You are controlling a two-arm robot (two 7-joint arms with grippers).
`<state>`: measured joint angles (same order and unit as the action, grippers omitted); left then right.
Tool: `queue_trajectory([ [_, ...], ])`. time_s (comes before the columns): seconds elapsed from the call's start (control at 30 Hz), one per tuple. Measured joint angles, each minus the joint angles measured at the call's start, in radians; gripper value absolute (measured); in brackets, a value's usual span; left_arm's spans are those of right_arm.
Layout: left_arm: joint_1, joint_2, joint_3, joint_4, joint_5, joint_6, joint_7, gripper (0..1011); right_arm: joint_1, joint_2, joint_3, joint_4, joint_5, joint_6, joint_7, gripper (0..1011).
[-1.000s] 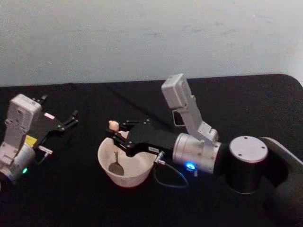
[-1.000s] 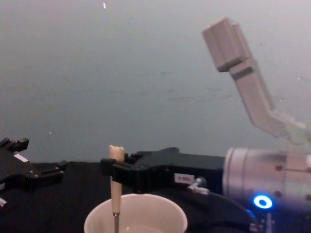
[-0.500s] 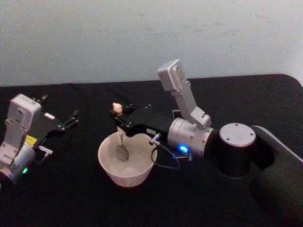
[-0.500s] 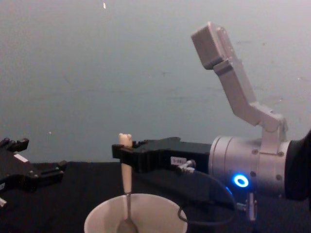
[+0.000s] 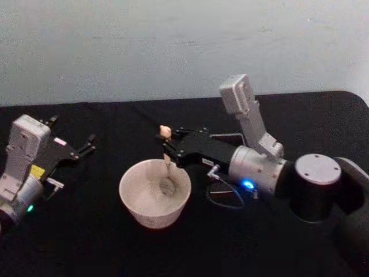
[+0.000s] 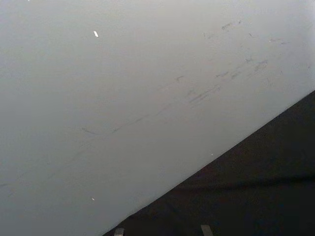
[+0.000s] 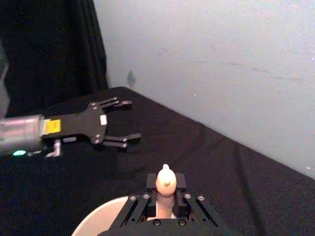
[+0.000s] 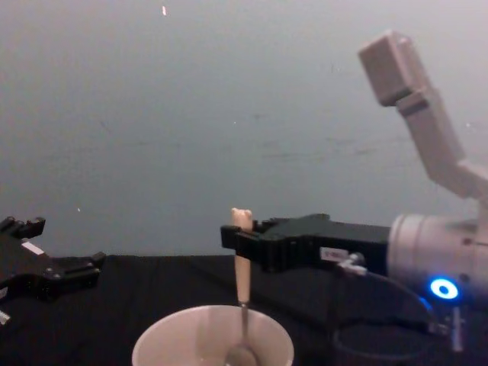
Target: Pick up the stirring spoon with one hand, stir inside the cup, then place it back in its original position.
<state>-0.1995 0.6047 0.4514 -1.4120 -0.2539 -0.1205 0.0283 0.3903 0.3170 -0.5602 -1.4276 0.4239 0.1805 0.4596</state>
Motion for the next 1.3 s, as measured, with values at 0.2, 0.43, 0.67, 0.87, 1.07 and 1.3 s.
queue_trajectory([
  [0.2,0.000,0.000,0.000,0.000,0.000,0.000,0.000,1001,-0.040,0.045,0.005,-0.063,0.021,0.010,0.029,214],
  [0.43,0.000,0.000,0.000,0.000,0.000,0.000,0.000,1001,-0.072,0.080,-0.022,-0.121,0.037,0.015,0.062,213],
  [0.67,0.000,0.000,0.000,0.000,0.000,0.000,0.000,1001,-0.065,0.071,-0.048,-0.119,0.038,0.015,0.065,213],
  [0.87,0.000,0.000,0.000,0.000,0.000,0.000,0.000,1001,-0.043,0.044,-0.057,-0.092,0.038,0.016,0.048,214],
  [1.07,0.000,0.000,0.000,0.000,0.000,0.000,0.000,1001,-0.025,0.022,-0.047,-0.078,0.049,0.019,0.028,213],
  [1.3,0.000,0.000,0.000,0.000,0.000,0.000,0.000,1001,-0.022,0.019,-0.030,-0.079,0.067,0.029,0.010,214],
])
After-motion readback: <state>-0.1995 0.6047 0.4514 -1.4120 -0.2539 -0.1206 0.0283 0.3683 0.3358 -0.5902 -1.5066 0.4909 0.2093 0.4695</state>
